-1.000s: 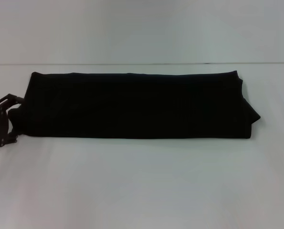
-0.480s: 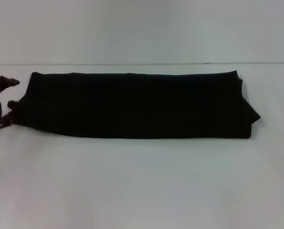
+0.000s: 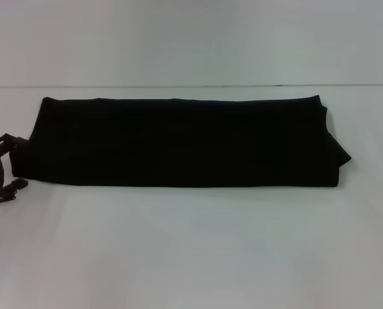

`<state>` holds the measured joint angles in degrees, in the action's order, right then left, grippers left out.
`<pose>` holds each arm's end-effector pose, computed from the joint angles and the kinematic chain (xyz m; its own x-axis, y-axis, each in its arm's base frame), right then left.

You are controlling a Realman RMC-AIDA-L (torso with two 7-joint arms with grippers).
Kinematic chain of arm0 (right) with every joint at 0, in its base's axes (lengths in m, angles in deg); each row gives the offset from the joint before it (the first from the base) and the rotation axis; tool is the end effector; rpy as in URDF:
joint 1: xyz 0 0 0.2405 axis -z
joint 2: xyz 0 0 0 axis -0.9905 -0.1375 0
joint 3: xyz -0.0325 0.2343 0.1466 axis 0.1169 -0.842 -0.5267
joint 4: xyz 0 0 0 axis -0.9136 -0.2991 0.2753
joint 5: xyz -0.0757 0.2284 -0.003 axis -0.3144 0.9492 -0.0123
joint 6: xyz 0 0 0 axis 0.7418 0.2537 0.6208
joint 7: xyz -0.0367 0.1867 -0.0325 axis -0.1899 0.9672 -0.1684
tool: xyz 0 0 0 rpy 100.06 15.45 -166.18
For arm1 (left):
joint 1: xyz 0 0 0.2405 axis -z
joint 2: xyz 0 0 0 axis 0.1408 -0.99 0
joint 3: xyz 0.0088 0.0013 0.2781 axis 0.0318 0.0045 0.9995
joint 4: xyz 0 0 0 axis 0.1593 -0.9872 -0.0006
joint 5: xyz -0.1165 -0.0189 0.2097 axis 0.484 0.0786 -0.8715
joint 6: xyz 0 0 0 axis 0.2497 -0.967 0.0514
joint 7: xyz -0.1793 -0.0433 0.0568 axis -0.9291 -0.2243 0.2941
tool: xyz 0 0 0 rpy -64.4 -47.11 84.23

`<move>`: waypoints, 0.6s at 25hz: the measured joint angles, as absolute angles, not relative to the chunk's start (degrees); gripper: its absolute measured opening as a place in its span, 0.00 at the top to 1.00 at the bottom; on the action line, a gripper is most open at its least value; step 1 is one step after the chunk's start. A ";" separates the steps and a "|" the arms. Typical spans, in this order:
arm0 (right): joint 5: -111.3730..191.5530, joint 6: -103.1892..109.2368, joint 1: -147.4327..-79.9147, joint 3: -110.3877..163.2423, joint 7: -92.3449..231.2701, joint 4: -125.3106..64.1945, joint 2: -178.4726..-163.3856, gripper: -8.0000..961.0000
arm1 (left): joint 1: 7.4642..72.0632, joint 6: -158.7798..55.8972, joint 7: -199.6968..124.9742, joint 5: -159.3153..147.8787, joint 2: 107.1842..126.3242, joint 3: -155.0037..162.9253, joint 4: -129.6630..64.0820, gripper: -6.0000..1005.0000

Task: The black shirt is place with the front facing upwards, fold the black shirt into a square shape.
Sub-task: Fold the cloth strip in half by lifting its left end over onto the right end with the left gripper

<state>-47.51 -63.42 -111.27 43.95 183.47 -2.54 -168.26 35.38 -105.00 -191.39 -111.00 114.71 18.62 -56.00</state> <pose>0.3523 0.4436 0.0819 0.0535 -0.5231 -0.8506 -0.9607 -0.2592 0.0990 -0.4312 0.4087 0.0158 -0.6401 0.4553 0.6189 0.7674 0.4184 0.4859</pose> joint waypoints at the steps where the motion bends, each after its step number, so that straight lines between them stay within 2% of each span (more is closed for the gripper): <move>1: -47.51 -63.39 -111.26 43.96 183.44 -2.70 -168.25 0.02 | 35.70 -104.45 -191.55 -111.61 114.66 18.62 -55.75 0.08; 15: -47.51 -63.60 -110.78 43.75 183.47 -3.02 -168.27 0.02 | 39.78 -97.77 -190.28 -112.49 114.91 18.61 -53.97 0.08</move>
